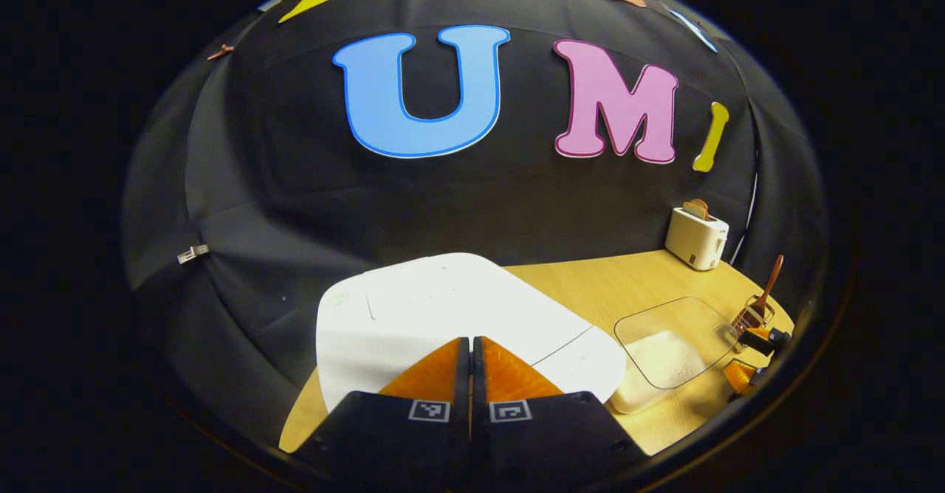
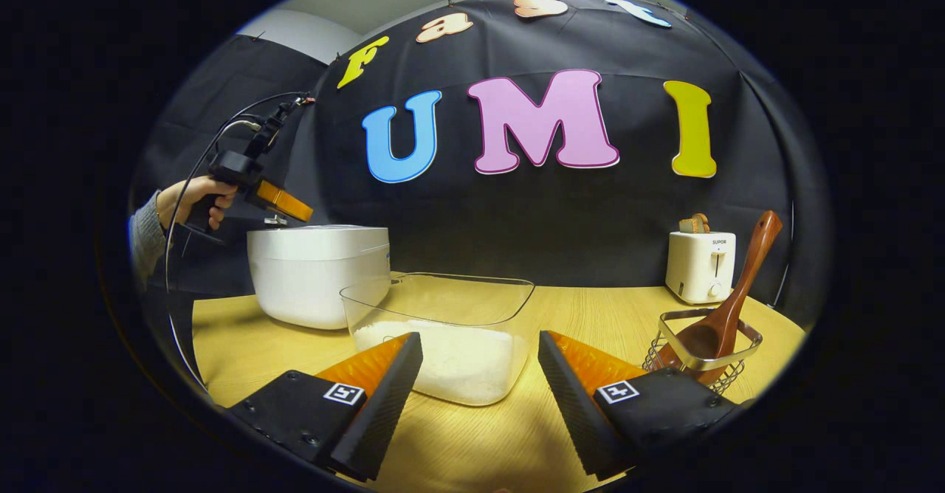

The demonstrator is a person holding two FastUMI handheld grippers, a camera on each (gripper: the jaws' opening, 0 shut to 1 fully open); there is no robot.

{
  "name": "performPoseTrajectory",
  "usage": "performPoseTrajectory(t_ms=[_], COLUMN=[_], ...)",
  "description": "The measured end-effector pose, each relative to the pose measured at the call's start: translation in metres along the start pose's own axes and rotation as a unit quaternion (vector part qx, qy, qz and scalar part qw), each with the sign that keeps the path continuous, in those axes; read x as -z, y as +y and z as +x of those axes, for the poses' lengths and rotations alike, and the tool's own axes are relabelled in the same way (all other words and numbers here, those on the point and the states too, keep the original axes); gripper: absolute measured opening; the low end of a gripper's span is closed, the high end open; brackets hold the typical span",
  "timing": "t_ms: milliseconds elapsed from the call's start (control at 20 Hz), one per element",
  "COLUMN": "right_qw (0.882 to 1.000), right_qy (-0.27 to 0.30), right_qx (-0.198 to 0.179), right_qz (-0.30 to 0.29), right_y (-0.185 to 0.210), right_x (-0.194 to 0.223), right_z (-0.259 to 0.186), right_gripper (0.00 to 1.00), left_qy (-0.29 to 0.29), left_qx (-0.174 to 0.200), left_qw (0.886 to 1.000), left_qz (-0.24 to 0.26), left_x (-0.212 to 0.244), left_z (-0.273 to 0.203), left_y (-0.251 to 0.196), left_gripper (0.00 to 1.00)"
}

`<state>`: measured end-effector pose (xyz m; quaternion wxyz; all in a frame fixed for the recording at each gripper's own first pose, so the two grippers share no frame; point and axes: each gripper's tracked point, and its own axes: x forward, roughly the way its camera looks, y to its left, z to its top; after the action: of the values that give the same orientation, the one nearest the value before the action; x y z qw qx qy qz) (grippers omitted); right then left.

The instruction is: Close the left gripper, press the button to open the rice cooker; take a wooden spoon from the chopstick holder with the right hand, scoop a spoonful of rice and pour it into the rice cooker, then put the wooden spoon back into the chopstick holder.

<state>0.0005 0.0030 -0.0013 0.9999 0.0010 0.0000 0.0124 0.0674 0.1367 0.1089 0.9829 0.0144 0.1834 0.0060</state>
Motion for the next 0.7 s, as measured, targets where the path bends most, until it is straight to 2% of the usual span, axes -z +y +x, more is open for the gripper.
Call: performPoseTrajectory(t_ms=[400, 550, 700], right_qw=[1.000, 1.000, 1.000], right_qy=[0.000, 0.000, 0.000], right_qx=[-0.002, -0.002, -0.004], right_qz=[0.000, 0.000, 0.000], right_y=[0.001, 0.001, 0.001], right_x=[-0.001, 0.000, 0.000], right_z=[0.000, 0.000, 0.000], right_gripper=[0.98, 0.98, 0.98], left_qy=[0.048, 0.055, -0.027], left_qx=[0.003, -0.001, -0.047], left_qw=[0.999, 0.998, 0.996], left_qz=[0.004, 0.026, 0.067], left_x=[0.013, 0.002, -0.045], left_z=[0.004, 0.005, -0.001], left_y=[0.000, 0.000, 0.012], left_gripper=[0.06, 0.06, 0.06])
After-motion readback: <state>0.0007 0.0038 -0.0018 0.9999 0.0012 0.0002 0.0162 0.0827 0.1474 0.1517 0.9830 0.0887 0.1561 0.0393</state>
